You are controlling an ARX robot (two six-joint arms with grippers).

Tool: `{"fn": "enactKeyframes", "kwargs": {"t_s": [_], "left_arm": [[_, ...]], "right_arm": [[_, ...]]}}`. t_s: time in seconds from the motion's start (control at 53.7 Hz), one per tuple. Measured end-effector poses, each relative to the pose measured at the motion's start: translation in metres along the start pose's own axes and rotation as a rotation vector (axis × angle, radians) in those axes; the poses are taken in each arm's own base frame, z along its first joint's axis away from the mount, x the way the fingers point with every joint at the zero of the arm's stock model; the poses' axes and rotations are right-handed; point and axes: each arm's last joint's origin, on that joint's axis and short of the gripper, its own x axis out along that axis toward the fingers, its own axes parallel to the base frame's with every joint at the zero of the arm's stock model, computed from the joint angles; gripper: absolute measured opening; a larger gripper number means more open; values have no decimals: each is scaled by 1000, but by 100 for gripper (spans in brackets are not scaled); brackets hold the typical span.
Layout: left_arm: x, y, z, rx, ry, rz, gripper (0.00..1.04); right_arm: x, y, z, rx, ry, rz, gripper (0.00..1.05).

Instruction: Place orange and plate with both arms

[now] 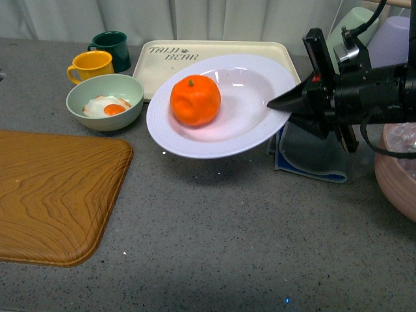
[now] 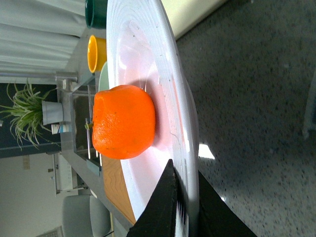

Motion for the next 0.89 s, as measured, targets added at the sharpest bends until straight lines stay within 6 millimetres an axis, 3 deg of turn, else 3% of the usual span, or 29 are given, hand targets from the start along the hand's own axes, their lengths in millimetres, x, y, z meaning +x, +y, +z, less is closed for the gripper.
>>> {"fn": "enactKeyframes", "kwargs": {"t_s": [0.205, 0.577, 0.894], "left_arm": [[0, 0, 0, 0, 0, 0, 98], [0, 0, 0, 0, 0, 0, 98], [0, 0, 0, 0, 0, 0, 98]], "right_arm": [[18, -3, 29, 7, -16, 20, 2], [77, -7, 97, 42, -18, 23, 2], [115, -11, 130, 29, -9, -38, 2]]}}
